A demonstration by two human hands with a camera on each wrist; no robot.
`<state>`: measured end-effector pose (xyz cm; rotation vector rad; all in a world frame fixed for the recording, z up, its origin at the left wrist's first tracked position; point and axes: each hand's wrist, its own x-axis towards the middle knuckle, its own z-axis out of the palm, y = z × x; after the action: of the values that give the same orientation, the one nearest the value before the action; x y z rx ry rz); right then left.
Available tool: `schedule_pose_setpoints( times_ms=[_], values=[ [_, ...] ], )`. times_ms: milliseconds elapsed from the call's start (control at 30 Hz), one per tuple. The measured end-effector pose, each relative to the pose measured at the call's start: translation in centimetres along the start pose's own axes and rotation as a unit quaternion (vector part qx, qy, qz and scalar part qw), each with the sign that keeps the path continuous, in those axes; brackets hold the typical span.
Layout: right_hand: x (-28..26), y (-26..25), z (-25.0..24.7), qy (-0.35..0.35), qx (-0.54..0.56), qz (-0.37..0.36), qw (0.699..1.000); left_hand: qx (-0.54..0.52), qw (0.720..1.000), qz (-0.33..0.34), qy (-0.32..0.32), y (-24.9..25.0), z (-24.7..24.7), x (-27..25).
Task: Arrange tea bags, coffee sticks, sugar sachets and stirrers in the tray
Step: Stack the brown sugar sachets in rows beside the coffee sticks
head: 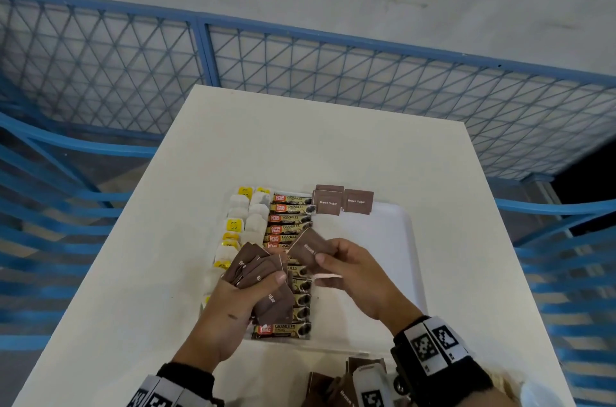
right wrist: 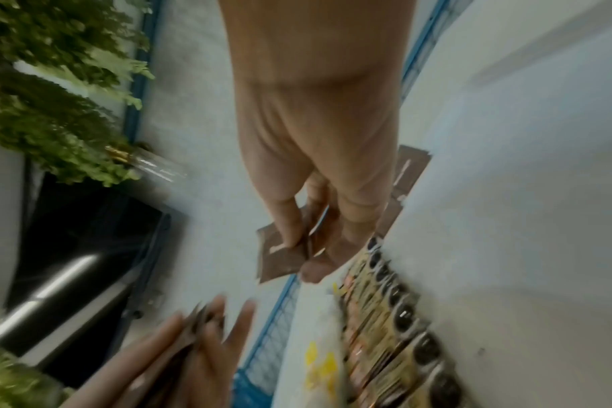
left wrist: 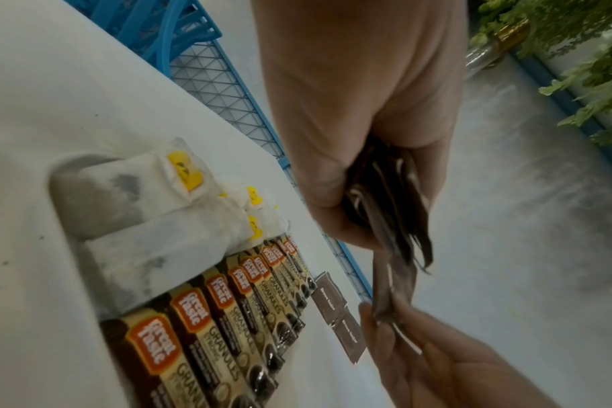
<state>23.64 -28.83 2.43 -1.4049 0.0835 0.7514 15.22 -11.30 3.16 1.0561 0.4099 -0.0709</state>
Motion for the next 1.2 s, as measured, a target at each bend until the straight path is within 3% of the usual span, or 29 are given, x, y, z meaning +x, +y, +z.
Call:
schedule_pose_setpoints(
  times_ms=[100,267,433,567,800,1200],
  values=[
    [1.6,0.4,-2.5,0.072,0.012,-0.037,0.997,-0.032,0.999,0.001,0.023,-0.3,-0.5,0.3],
    [5.3,0.5,-7.3,0.184,-0.079,-0.072,0.977,-0.037,0.998,0.0,0.047,0.0,-0.6,0.4],
    [8.1,-0.7,-10.1,0.279,-0.192,-0.064,0.939,-0.013,0.999,-0.006,0.042,-0.2,-0.9,0.6],
    [9.4,-1.0,-10.6,0.283,-0.285,-0.053,0.914,-0.005,0.999,-0.008,0.043,-0.2,-0.8,0.6],
    [9.8,-1.5,-9.7,0.289,-0.339,-0.067,0.893,-0.042,0.999,-0.01,0.03,0.2,-0.8,0.5],
    [9.7,-0.5,-8.0,0.32,-0.309,-0.121,0.888,-0.014,1.0,0.005,0.027,-0.1,-0.7,1.1]
  ],
)
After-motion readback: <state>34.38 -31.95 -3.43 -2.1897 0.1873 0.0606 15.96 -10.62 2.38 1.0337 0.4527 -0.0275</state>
